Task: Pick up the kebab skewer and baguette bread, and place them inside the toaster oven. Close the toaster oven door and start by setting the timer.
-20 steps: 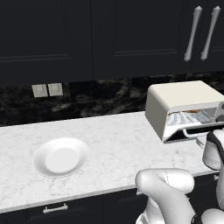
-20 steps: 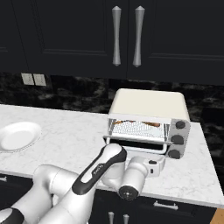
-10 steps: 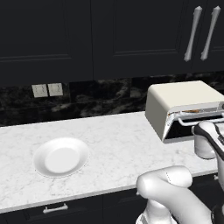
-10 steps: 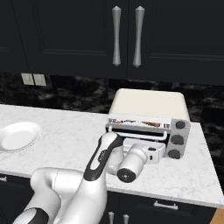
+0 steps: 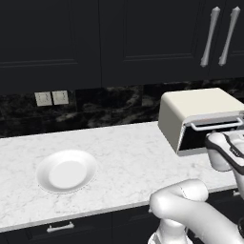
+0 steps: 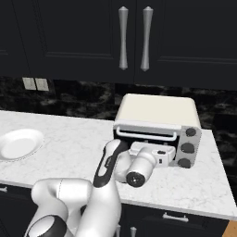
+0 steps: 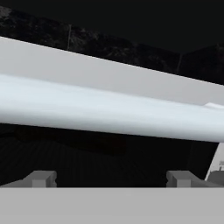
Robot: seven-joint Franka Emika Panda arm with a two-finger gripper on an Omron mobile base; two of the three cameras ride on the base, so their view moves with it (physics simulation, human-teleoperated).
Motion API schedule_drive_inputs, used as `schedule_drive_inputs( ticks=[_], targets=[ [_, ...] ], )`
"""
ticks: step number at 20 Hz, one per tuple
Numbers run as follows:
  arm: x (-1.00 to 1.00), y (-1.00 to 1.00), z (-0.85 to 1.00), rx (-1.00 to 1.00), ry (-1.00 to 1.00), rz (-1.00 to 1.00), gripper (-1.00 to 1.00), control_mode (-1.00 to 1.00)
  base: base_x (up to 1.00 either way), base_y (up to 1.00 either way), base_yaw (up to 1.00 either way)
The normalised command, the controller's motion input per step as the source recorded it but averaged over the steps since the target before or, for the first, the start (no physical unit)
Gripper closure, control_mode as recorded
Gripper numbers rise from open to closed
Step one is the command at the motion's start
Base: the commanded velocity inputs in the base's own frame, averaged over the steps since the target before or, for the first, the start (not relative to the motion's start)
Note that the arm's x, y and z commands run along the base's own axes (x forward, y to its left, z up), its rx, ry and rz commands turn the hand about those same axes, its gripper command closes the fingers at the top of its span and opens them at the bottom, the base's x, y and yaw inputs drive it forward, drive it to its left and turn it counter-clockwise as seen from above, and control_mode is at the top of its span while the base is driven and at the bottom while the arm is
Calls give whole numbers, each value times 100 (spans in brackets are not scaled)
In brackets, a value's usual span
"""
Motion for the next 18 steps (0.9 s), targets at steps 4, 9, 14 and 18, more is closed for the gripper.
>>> schedule_drive_inputs(
  ticks=[4, 9, 14, 18],
  targets=[
    [14, 0, 4, 0, 0, 0, -100, -100, 0, 0, 0],
    [15, 0, 1, 0, 0, 0, -100, -100, 0, 0, 0],
    [22, 0, 1, 0, 0, 0, -100, -100, 0, 0, 0],
    [15, 0, 0, 0, 0, 0, -100, -100, 0, 0, 0]
  ],
)
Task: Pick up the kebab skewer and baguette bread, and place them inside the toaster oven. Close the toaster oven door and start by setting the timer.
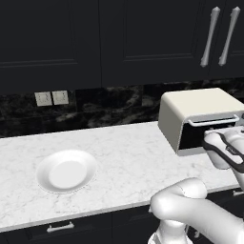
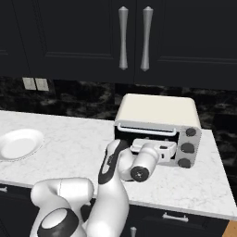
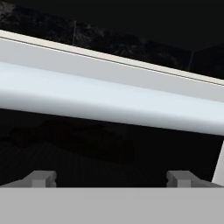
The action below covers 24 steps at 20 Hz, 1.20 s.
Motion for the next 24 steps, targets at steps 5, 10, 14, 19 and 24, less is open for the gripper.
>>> schedule_drive_inputs(
  ticks=[5, 10, 14, 19, 24],
  targets=[
    [11, 0, 0, 0, 0, 0, -100, -100, 0, 0, 0],
    [-39, -2, 11, 0, 9, -5, -100, -100, 0, 0, 0],
    [-64, -22, 14, 0, 10, -9, -100, -100, 0, 0, 0],
    [-36, -53, 20, 0, 13, -2, -100, -100, 0, 0, 0],
    [-4, -68, 1, 1, 14, 5, -100, -100, 0, 0, 0]
  ],
)
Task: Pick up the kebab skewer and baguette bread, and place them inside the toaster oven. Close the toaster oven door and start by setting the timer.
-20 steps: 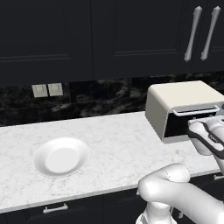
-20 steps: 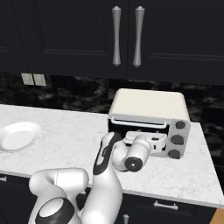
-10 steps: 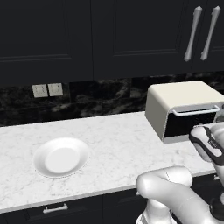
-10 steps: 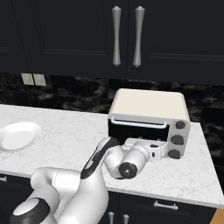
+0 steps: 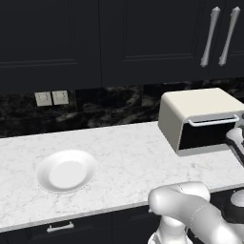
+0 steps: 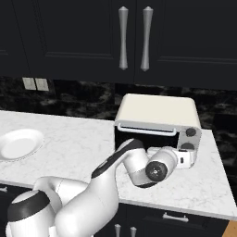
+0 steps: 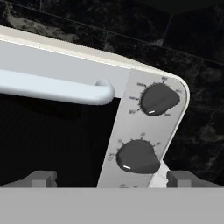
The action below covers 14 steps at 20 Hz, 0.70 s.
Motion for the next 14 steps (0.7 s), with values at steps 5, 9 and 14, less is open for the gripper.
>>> schedule_drive_inputs(
  ticks=[5, 9, 14],
  targets=[
    [0, -35, -6, 0, 3, 10, -100, -100, 0, 0, 0],
    [0, -3, -5, 0, 0, 2, -100, -100, 0, 0, 0],
    [0, -3, 0, 0, 0, 0, -100, -100, 0, 0, 0]
  ],
)
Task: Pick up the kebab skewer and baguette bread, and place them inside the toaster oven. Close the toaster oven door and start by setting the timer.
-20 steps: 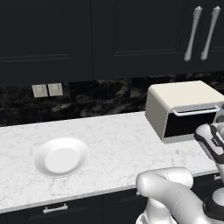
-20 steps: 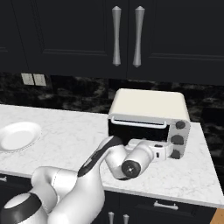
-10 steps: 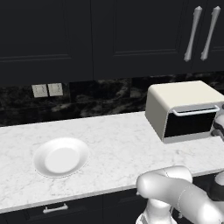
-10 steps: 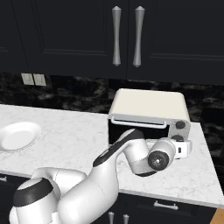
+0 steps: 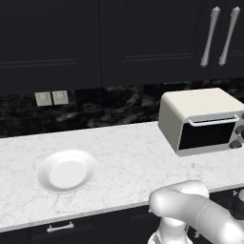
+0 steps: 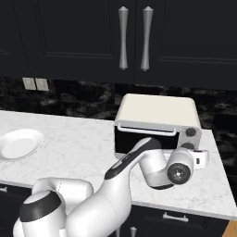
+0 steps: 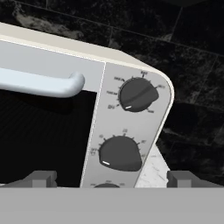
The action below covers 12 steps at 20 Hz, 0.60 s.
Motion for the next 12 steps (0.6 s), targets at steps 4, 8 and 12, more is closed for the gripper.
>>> schedule_drive_inputs(
  ticks=[4, 8, 12],
  targets=[
    [2, -4, 0, 4, 0, 1, -100, -100, 0, 0, 0],
    [14, -12, 0, 12, 0, 2, -100, -100, 0, 0, 0],
    [16, -20, -2, 17, -2, 10, -100, -100, 0, 0, 0]
  ],
)
